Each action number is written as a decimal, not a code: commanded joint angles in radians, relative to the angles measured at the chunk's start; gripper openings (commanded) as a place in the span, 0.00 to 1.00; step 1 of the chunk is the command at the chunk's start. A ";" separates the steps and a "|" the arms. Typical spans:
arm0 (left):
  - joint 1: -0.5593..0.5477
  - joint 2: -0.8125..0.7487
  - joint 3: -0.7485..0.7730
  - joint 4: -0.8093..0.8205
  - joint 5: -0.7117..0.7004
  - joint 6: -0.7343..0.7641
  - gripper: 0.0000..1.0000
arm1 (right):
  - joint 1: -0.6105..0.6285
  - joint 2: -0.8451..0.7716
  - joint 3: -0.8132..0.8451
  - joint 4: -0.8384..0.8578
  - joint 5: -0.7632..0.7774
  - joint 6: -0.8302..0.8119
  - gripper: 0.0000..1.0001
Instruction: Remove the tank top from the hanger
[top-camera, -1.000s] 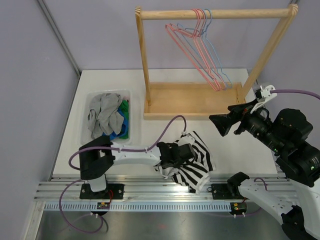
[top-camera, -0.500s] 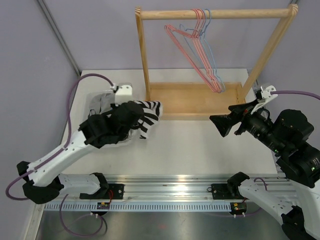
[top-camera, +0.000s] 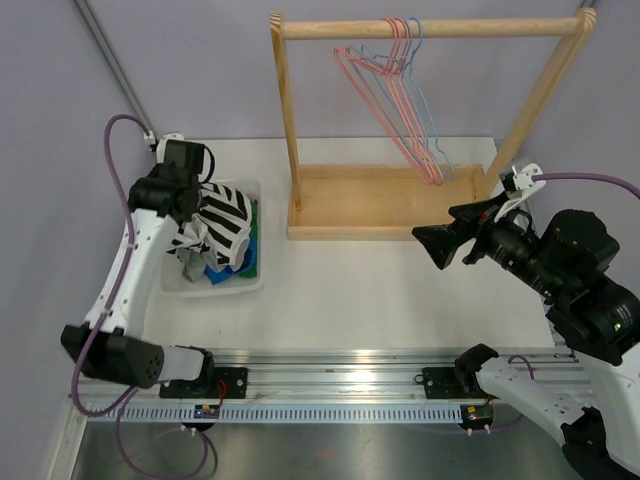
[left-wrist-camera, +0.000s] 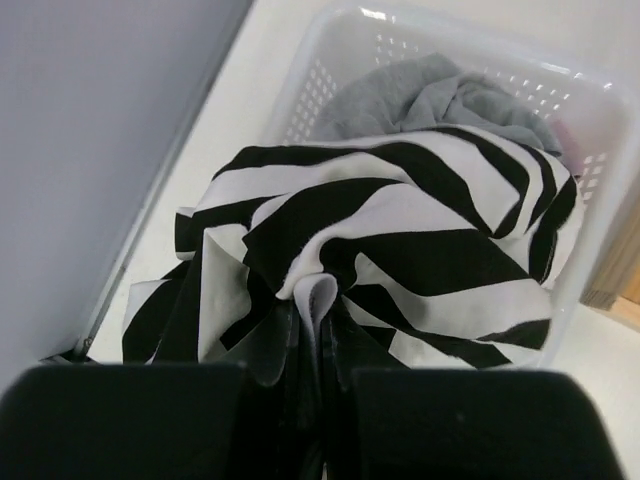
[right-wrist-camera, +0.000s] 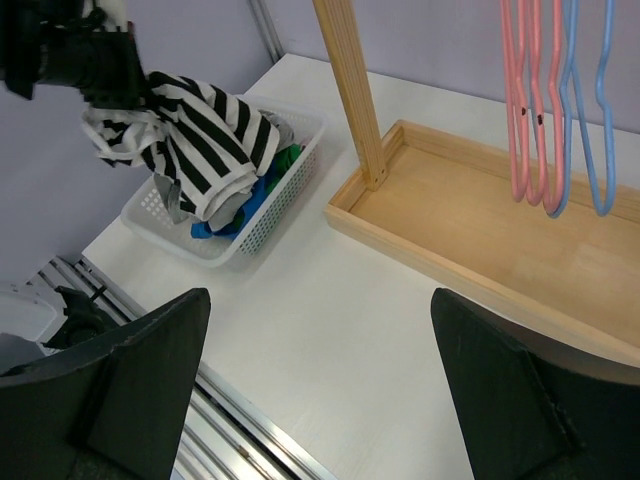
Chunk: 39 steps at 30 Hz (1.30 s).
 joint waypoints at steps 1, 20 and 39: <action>0.092 0.188 0.060 0.042 0.266 0.078 0.00 | 0.005 0.022 0.022 0.061 -0.058 -0.012 0.99; 0.126 0.617 0.128 -0.004 0.289 0.097 0.44 | 0.005 -0.001 -0.102 0.113 -0.145 0.021 1.00; 0.078 0.321 0.393 -0.125 0.094 0.078 0.99 | 0.005 -0.016 -0.093 0.079 -0.011 0.046 0.99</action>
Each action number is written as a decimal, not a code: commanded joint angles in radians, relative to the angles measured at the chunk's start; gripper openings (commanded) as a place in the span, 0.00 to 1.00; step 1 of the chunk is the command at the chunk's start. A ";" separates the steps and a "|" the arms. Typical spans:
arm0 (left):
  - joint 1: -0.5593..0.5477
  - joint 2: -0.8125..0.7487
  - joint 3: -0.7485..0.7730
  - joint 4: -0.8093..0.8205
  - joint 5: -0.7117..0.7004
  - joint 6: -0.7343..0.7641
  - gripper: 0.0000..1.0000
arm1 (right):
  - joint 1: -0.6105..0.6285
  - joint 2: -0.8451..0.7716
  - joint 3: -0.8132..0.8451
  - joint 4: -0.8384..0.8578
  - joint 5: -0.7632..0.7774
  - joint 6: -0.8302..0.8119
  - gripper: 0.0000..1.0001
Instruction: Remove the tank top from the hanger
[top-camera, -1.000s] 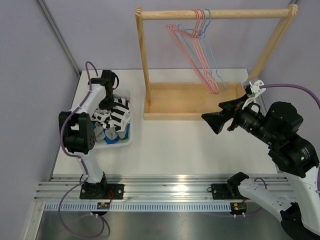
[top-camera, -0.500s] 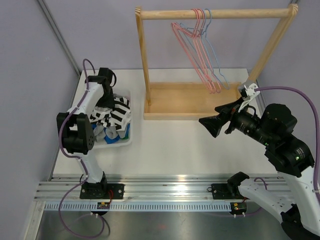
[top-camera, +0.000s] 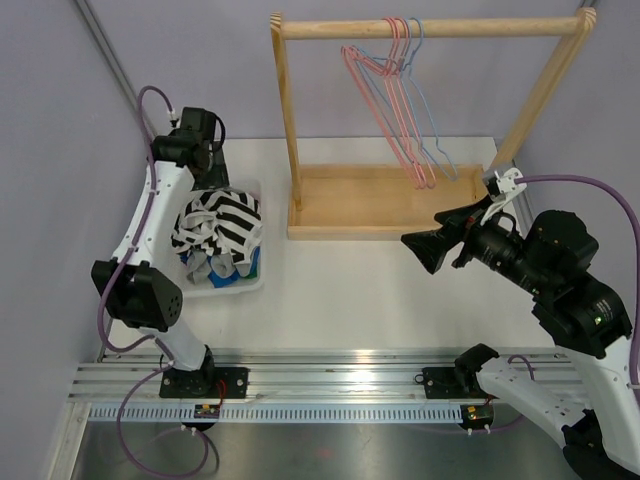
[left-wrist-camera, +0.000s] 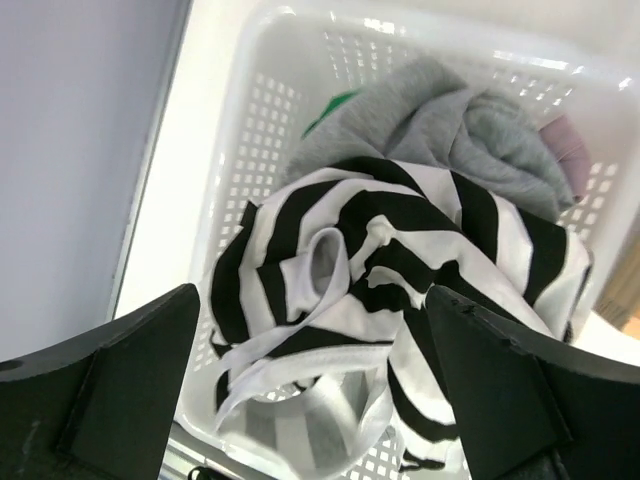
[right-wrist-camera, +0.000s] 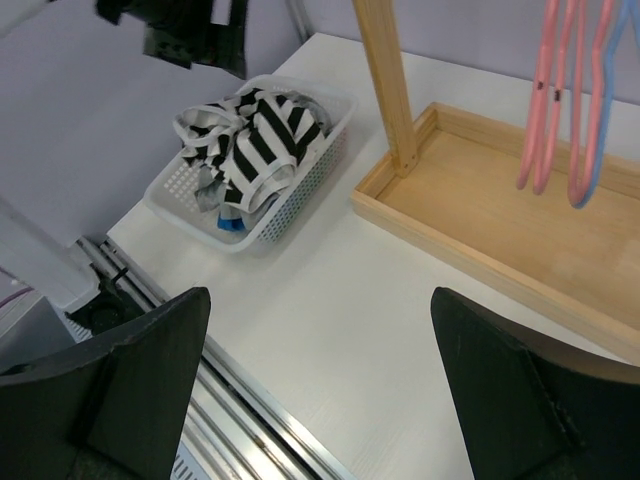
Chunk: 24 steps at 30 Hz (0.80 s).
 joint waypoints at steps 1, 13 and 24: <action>0.005 -0.139 0.086 -0.029 -0.015 -0.006 0.99 | 0.005 -0.003 0.009 -0.011 0.189 0.048 0.99; -0.170 -0.733 -0.283 0.023 -0.078 -0.002 0.99 | 0.006 -0.103 -0.073 -0.125 0.646 0.021 0.99; -0.192 -1.120 -0.594 0.023 -0.012 0.032 0.99 | 0.005 -0.146 -0.099 -0.275 0.709 0.001 1.00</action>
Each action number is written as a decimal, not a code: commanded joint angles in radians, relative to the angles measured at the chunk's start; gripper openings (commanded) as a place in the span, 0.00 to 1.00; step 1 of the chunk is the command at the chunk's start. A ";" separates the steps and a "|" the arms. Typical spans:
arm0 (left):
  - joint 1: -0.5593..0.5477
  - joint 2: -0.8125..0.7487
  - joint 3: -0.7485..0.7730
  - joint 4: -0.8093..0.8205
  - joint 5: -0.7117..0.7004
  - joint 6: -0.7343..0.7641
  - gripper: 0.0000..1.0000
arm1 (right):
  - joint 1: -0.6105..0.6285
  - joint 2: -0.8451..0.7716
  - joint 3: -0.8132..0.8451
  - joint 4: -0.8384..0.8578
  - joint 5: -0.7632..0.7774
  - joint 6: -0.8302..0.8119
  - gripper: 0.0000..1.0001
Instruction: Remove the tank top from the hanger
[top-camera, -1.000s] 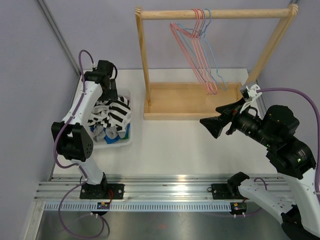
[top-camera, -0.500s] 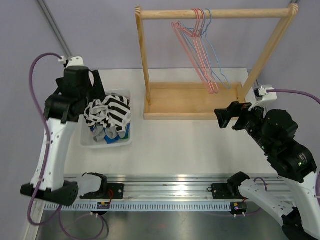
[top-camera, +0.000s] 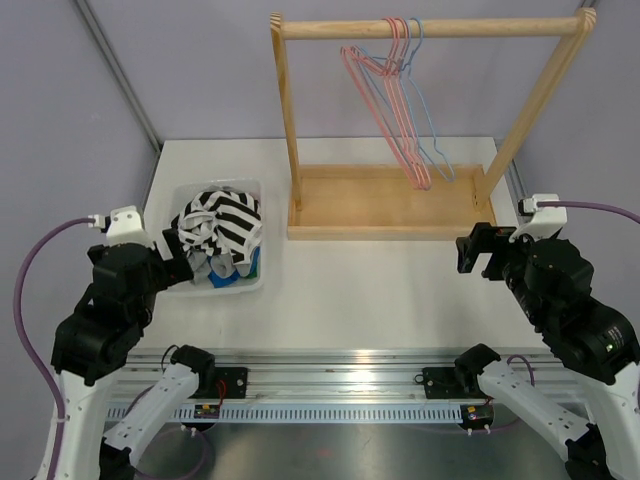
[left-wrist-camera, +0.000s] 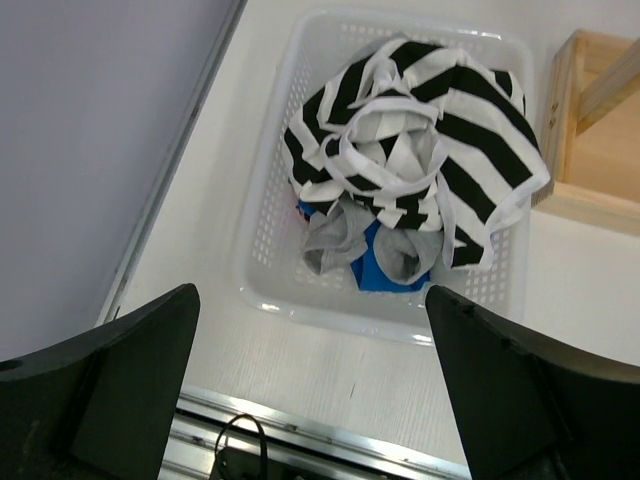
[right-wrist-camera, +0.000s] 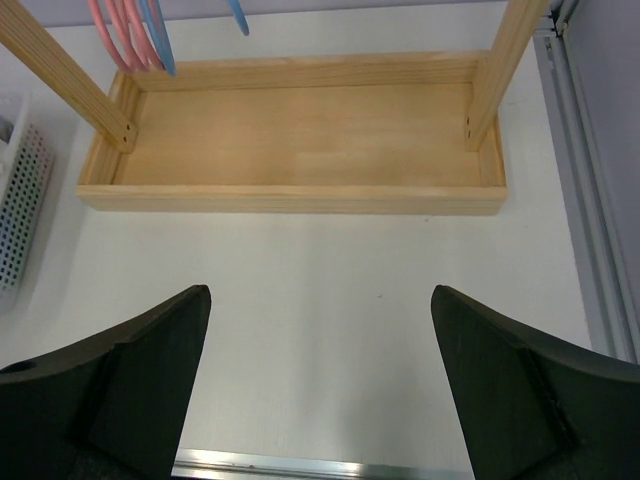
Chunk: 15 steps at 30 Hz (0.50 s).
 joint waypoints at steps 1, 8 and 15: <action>-0.006 -0.107 -0.086 0.053 0.059 0.025 0.99 | 0.005 -0.026 -0.038 -0.028 0.063 -0.009 1.00; -0.006 -0.209 -0.209 0.136 0.119 0.034 0.99 | 0.005 -0.086 -0.145 0.061 0.063 -0.023 1.00; -0.006 -0.204 -0.228 0.162 0.147 0.037 0.99 | 0.005 -0.103 -0.196 0.101 0.072 -0.023 0.99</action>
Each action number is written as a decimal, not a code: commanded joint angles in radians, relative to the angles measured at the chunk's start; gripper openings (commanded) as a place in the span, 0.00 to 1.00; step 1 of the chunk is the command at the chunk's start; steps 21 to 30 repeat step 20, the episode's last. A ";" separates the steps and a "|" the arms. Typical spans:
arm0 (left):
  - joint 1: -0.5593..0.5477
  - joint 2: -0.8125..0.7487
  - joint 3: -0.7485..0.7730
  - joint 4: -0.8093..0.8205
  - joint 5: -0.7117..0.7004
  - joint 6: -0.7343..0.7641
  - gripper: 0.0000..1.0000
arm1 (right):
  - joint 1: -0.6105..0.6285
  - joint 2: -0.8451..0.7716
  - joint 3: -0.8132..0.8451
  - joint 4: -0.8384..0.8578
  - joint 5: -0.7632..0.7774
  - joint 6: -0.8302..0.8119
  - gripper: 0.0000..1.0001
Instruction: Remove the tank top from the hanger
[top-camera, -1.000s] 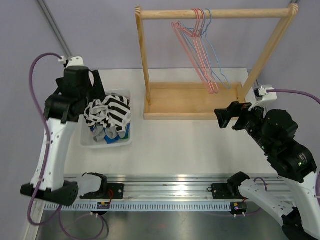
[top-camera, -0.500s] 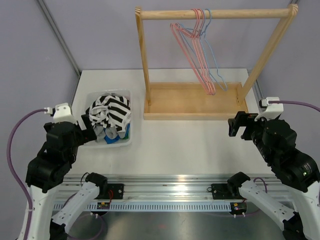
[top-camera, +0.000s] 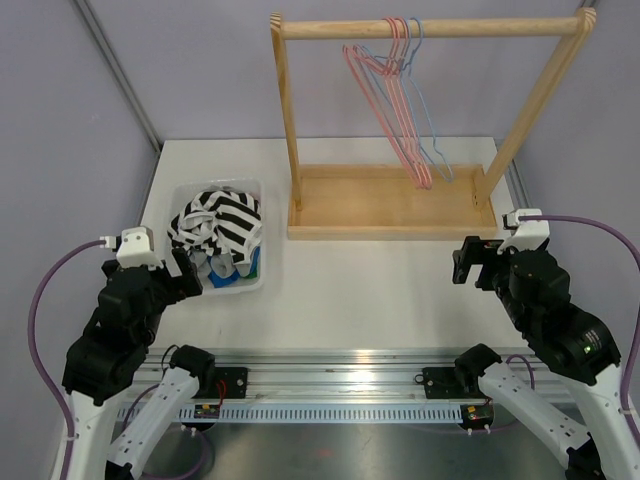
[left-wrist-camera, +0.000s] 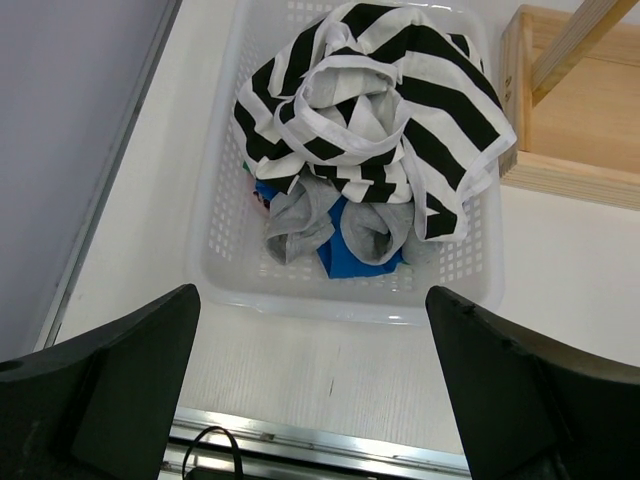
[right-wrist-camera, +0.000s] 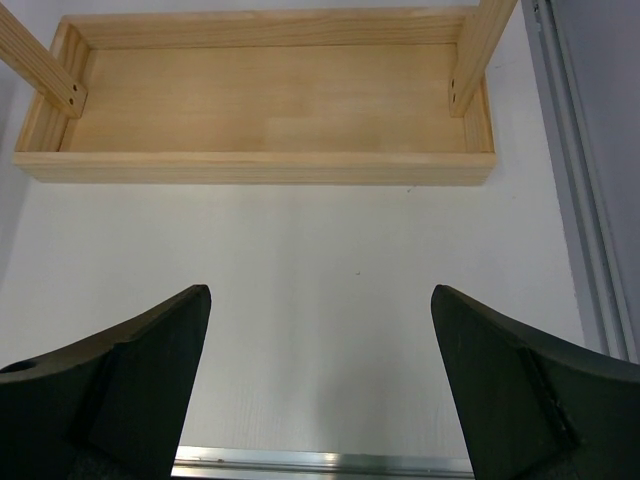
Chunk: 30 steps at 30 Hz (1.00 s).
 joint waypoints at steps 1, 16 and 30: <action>-0.003 0.001 -0.011 0.071 0.040 0.018 0.99 | 0.005 -0.009 -0.008 0.076 0.031 -0.006 0.99; -0.003 -0.018 -0.011 0.079 0.044 0.022 0.99 | 0.005 0.005 -0.009 0.086 0.010 0.021 1.00; -0.003 -0.019 -0.011 0.079 0.046 0.022 0.99 | 0.005 0.011 -0.006 0.077 0.010 0.020 1.00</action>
